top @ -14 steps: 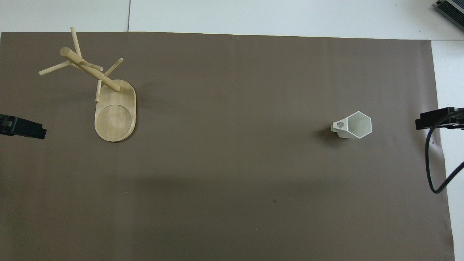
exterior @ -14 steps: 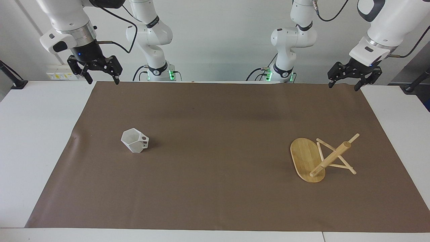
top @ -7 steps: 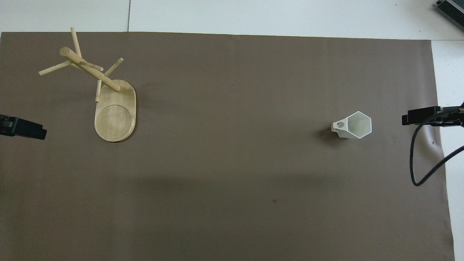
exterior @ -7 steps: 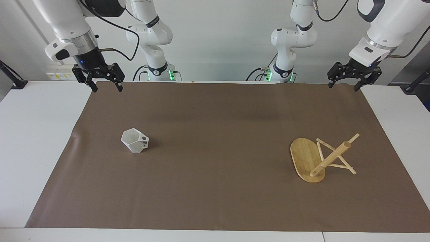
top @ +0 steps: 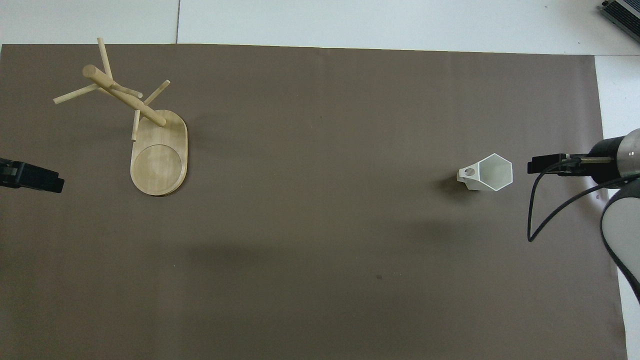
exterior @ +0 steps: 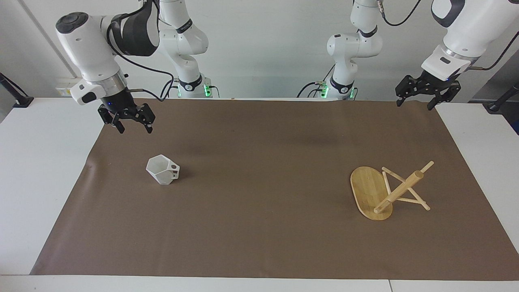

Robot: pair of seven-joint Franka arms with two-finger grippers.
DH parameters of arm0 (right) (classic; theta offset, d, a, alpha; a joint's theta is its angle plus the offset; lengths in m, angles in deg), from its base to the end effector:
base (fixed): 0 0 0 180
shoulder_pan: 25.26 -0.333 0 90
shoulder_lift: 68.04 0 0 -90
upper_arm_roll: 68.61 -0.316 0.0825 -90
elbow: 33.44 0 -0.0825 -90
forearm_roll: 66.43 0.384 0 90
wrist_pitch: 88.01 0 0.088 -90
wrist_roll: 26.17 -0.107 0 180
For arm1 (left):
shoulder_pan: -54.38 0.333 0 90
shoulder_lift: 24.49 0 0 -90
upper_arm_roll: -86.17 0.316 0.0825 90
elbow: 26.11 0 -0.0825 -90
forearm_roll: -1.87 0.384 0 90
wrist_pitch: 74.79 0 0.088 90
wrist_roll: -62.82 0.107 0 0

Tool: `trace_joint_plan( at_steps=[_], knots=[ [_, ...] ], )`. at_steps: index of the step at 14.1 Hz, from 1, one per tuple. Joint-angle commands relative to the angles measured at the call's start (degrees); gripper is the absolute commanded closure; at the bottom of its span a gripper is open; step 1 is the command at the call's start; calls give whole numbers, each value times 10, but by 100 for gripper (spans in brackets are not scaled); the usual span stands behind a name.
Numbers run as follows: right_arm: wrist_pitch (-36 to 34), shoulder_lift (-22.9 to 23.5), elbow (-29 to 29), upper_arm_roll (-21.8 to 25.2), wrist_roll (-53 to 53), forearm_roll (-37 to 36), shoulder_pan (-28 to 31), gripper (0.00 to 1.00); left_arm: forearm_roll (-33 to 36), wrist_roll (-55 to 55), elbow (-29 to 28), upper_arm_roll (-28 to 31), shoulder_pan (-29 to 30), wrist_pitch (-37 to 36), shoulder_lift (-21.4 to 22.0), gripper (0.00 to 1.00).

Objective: Hang cup on rack
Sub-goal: 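Move the right gripper toward the white hexagonal cup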

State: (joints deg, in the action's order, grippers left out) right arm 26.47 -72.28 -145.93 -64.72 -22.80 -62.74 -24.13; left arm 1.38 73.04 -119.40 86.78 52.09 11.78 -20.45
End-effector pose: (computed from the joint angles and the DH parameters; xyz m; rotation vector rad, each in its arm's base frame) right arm 0.5468 -0.0449 0.5156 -3.0787 0.0807 -0.1741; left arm 0.5256 -0.0162 0.6306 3.1111 -0.3248 -0.0719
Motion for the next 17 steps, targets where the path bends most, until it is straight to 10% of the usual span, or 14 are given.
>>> trace_joint_plan(
  at_steps=[1,17],
  knots=[
    [48,25,-18,-1,23,9,11,0,3,2,-16,-5,7,-3,17,0],
    [155,136,-27,-3,61,10,16,0,3,2,-16,-5,7,-3,17,0]
  ],
)
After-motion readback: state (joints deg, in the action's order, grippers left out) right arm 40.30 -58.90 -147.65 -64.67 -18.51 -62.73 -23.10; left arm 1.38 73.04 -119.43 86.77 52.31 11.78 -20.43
